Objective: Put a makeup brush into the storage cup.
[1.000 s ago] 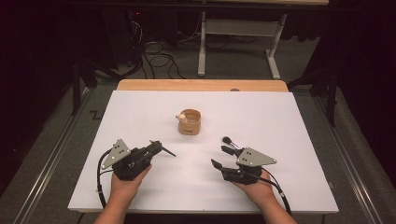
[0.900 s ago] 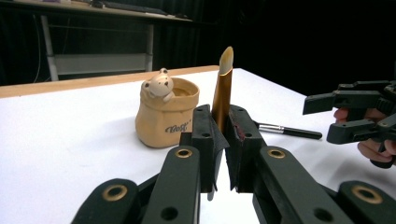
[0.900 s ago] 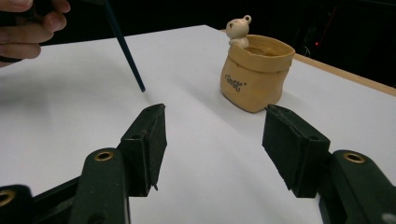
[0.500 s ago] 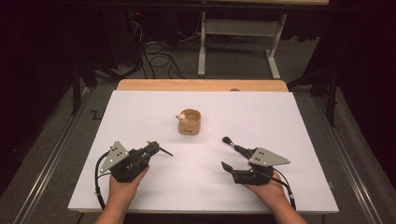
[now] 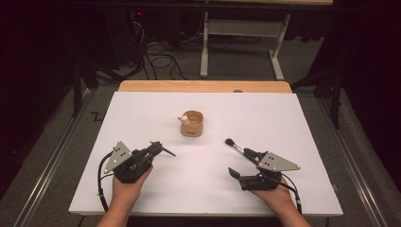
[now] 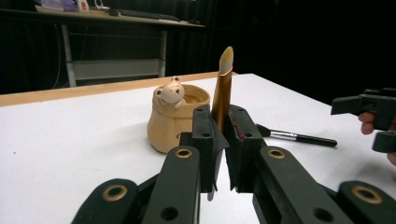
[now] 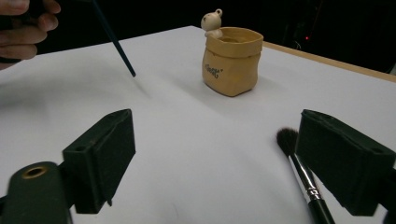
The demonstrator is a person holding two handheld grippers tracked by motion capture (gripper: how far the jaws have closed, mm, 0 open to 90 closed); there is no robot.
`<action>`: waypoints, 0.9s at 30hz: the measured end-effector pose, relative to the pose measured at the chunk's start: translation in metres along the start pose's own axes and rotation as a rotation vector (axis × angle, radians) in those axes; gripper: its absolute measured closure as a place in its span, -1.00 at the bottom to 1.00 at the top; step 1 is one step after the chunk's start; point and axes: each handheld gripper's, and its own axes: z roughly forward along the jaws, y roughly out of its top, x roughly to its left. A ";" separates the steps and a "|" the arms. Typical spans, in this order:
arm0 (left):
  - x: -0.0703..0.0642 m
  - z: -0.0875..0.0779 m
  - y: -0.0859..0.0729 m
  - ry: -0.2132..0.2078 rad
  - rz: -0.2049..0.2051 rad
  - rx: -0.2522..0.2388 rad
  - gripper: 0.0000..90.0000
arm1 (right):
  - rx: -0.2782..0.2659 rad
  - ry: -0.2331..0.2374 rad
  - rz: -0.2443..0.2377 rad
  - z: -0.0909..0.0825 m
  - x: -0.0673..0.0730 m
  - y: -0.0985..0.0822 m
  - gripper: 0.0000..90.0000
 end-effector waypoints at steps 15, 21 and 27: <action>-0.002 0.015 0.035 0.020 0.017 -0.026 0.84 | 0.007 0.004 0.020 -0.001 0.001 -0.005 -0.99; -0.001 0.024 0.042 0.019 0.007 -0.024 0.84 | 0.003 0.008 0.034 -0.001 0.001 -0.005 -0.99; 0.001 0.031 0.046 0.017 0.001 -0.023 0.84 | 0.007 0.007 0.040 -0.001 0.001 -0.006 -0.99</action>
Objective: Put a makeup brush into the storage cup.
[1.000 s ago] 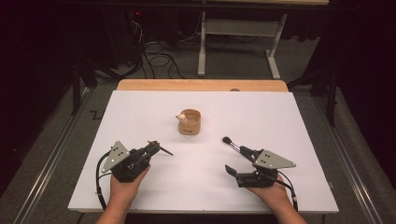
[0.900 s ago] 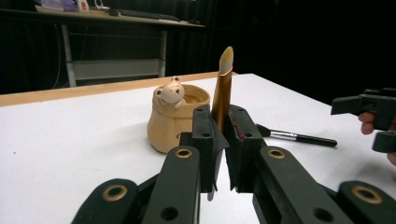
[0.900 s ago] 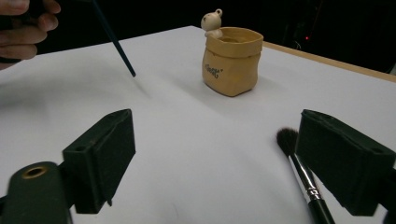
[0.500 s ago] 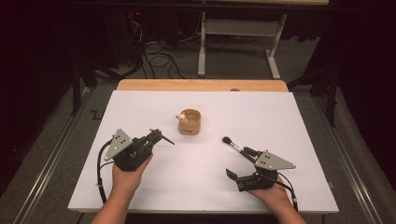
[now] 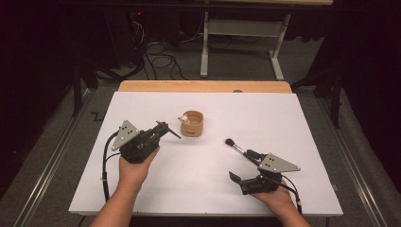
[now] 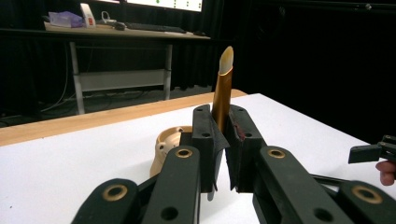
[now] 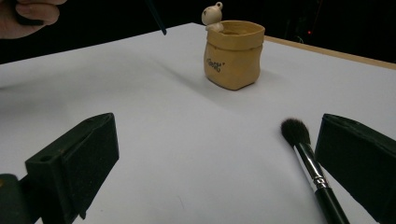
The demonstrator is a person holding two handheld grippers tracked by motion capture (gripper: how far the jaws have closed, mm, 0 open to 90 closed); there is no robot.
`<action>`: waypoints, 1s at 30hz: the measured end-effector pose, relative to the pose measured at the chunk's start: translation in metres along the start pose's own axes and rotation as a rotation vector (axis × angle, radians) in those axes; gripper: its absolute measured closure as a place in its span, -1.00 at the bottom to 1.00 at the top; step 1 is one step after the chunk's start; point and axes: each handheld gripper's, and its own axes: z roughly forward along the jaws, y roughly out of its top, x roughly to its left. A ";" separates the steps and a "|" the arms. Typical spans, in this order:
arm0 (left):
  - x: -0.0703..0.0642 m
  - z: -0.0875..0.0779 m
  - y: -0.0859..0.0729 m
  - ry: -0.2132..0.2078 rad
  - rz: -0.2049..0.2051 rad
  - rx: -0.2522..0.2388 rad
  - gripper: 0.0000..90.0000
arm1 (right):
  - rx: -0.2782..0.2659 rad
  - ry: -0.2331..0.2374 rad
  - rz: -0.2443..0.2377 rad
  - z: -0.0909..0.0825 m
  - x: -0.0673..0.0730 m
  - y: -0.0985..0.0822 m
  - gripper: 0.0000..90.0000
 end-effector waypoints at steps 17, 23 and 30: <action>0.001 0.022 0.013 -0.023 -0.025 -0.020 0.84 | -0.005 0.008 0.012 0.001 0.000 0.000 -0.99; 0.001 0.034 0.019 -0.026 -0.024 -0.015 0.84 | -0.005 0.009 0.019 0.001 0.000 0.000 -0.99; 0.005 0.047 0.022 -0.022 -0.018 -0.011 0.84 | -0.006 0.009 0.022 0.000 0.000 -0.001 -0.98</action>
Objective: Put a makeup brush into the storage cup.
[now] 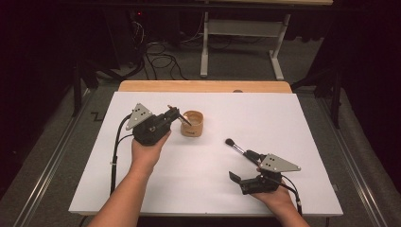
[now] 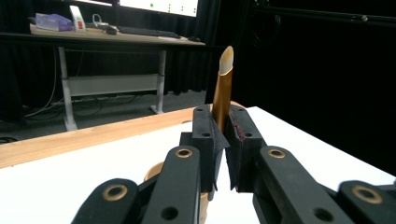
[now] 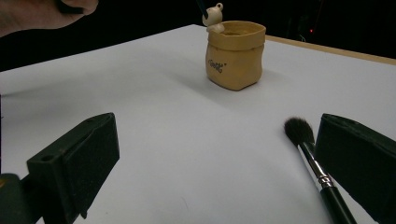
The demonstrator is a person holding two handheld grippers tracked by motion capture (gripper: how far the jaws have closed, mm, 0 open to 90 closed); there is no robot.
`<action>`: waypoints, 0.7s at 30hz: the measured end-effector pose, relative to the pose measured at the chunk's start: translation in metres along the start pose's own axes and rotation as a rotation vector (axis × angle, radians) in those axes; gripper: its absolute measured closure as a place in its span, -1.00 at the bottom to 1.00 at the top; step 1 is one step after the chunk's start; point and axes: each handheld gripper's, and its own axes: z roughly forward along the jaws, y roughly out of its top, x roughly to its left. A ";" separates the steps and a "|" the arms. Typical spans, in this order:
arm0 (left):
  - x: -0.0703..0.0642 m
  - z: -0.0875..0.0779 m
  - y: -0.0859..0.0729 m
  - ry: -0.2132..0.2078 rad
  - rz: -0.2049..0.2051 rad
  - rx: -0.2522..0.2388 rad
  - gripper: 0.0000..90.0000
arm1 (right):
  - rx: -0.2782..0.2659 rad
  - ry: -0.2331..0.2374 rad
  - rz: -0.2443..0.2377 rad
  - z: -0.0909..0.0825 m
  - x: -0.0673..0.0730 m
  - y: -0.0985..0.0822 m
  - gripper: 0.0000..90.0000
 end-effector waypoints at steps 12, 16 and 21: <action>0.012 0.019 0.003 0.019 -0.017 0.003 0.84 | -0.003 0.003 0.002 0.000 0.000 -0.001 -0.98; 0.015 0.027 0.004 0.034 -0.010 0.008 0.84 | -0.005 0.002 0.005 0.000 -0.001 -0.001 -0.98; 0.019 0.033 0.008 0.049 -0.023 0.002 0.84 | -0.002 0.004 0.007 -0.001 0.000 -0.001 -0.97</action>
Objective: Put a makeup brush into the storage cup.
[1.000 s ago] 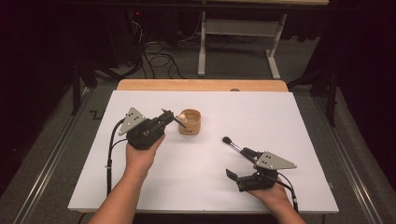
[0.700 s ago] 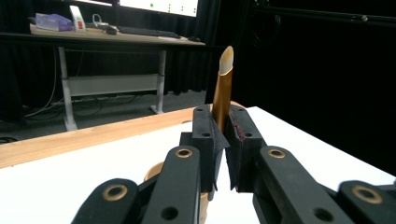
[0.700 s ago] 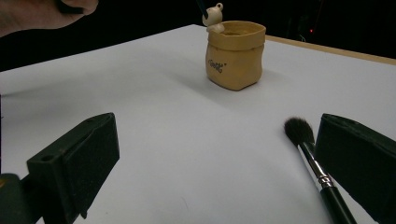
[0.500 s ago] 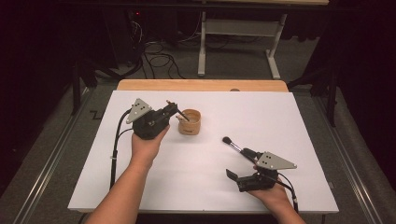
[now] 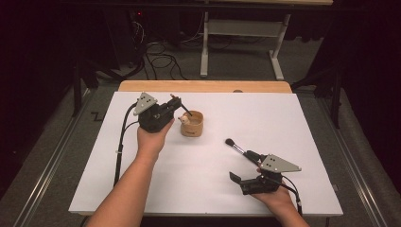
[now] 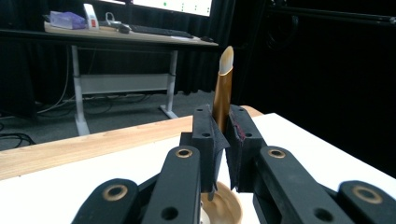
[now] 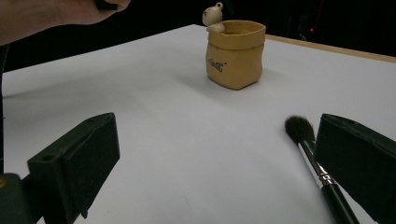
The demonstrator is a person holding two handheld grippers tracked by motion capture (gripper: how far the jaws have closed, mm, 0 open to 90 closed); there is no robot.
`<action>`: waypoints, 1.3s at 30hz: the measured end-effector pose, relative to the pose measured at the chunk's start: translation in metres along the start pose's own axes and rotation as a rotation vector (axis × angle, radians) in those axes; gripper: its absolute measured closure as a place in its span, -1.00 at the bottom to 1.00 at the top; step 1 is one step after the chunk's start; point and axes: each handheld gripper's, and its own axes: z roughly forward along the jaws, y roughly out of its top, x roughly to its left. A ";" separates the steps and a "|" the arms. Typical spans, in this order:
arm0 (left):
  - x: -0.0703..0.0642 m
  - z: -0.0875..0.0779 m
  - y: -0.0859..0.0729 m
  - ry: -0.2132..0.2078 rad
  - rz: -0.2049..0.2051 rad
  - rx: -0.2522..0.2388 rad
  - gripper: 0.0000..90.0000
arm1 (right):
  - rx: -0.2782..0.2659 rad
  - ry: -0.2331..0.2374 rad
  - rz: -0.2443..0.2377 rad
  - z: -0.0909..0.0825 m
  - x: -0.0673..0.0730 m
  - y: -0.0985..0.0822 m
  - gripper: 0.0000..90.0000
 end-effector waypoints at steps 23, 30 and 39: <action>-0.002 0.022 -0.005 0.013 -0.015 0.030 0.84 | 0.004 0.000 0.009 -0.001 -0.001 -0.001 -0.96; -0.001 0.028 -0.011 0.020 -0.013 0.054 0.84 | 0.002 0.002 0.009 -0.001 -0.002 -0.001 -0.96; 0.003 0.032 -0.015 0.039 -0.010 0.081 0.84 | -0.002 0.003 0.009 -0.002 -0.003 -0.001 -0.96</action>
